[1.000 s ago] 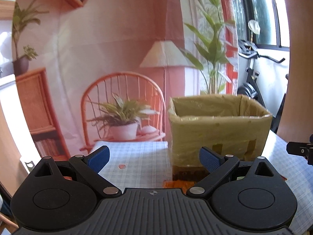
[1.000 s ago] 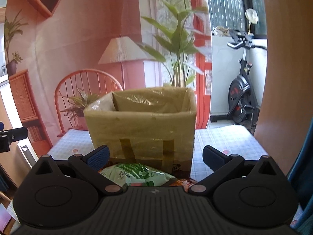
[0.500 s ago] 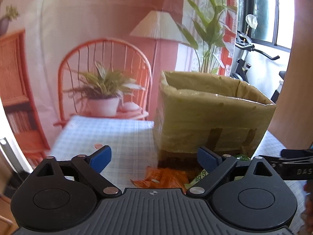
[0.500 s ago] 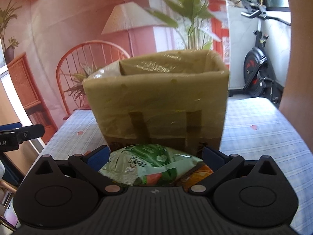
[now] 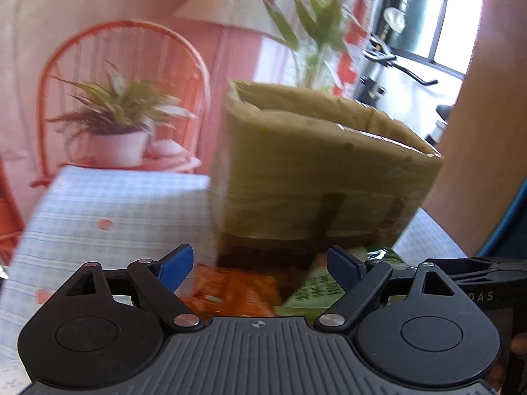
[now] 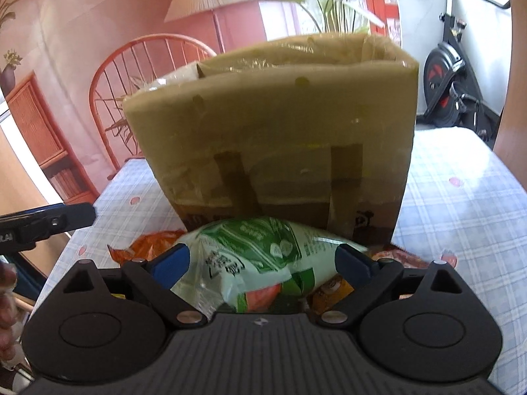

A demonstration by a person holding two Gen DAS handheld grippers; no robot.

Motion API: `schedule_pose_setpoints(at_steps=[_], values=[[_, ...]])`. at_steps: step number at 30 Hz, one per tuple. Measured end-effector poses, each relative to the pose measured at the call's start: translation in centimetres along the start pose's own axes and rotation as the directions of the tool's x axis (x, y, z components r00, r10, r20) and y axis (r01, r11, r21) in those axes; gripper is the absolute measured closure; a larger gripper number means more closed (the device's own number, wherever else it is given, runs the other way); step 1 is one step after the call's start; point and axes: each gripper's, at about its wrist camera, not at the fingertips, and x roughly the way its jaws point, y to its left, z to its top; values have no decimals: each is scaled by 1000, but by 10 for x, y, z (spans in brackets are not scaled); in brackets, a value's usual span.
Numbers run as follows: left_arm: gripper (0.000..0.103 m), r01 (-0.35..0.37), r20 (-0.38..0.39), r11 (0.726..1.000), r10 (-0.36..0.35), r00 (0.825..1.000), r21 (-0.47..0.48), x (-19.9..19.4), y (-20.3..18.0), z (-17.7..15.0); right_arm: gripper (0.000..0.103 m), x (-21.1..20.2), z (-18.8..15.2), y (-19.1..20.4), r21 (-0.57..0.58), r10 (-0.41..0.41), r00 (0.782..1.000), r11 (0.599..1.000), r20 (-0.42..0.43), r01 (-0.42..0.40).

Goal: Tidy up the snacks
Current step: 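Lower the right tool onto the green-and-white bag while the left tool grasps the green bag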

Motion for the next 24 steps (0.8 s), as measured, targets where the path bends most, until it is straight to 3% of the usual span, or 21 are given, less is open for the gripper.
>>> schedule_pose_setpoints(at_steps=[9,14,20,24], values=[[15,162,-93,986,-165,982,-43,47,-7,1,9,7,-6,-11,49,32,998,998,-50,-29],[15,225,-142,968,-240,960,-114,68,-3,-2,15,8,-4,-7,17,50,997,999,-59,-50],[15,284,-187,935,-324,927,-214,90,6,-5,30,9,-3,-8,11,87,994,996,-65,-86],[16,319,-203,920,-366,908,-228,98,4,-7,36,10,-3,-7,-4,101,992,995,-70,-102]])
